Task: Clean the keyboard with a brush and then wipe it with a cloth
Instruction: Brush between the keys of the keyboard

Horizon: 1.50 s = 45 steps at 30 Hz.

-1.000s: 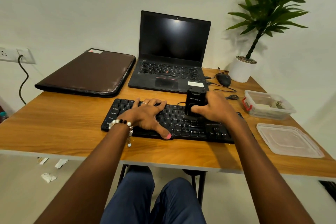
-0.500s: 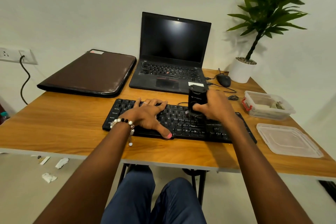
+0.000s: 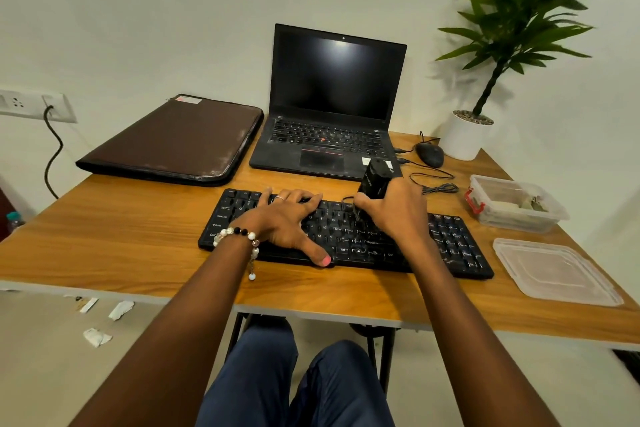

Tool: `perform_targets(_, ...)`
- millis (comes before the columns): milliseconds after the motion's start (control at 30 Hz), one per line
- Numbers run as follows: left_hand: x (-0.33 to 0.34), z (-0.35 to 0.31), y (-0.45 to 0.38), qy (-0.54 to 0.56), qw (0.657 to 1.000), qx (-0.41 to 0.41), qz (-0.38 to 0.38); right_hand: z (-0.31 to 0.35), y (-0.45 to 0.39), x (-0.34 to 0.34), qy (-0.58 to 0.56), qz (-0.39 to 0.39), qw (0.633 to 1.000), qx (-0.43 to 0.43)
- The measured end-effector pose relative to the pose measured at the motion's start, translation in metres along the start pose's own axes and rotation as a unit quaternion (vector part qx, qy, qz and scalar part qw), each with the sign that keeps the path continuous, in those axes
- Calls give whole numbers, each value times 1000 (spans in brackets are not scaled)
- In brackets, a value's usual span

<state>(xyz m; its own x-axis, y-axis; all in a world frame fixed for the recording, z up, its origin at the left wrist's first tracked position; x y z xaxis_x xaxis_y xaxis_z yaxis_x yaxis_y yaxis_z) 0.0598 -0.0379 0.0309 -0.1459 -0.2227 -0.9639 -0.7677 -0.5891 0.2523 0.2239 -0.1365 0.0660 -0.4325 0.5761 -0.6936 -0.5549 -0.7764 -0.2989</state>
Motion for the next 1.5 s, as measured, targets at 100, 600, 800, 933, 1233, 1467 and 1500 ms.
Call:
perform_targets(100,0,0,0,2,1000,1,-1,-2,6,-1,22,45,999,14)
perform_targets(600,1,0,1,3,1000,-2,-4,-3,-4,7,-88,5,995,37)
perform_targets(800,0,-1,1,4,1000,-2,-5,-1,-12,-7,-36,87,995,39)
perform_targets(933,-1,-1,2,5,1000,-1,-7,8,-11,3,-67,26,997,29)
perform_targets(1233,1,-1,2,1,1000,-5,-8,10,-6,14,-3,65,998,22)
perform_targets(1467,0,-1,2,5,1000,-3,-10,21,2,20,-77,13,997,-1)
perform_targets(1500,1,-1,2,5,1000,-3,-10,21,7,24,-73,20,997,-16)
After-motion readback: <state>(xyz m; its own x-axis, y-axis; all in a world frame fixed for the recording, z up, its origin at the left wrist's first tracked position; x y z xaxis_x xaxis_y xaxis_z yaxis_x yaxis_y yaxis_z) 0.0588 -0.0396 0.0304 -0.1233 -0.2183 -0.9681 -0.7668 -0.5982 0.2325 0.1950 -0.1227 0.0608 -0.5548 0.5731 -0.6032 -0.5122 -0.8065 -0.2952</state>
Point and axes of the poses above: each hand's wrist, its own y-axis away from the middle knuckle, its own x-axis out of the palm, z = x × y, the point moved 2 cm from there along -y, towards the middle knuckle, and after that the axes turned 13 degrees about -y, right-handed, at the moved point
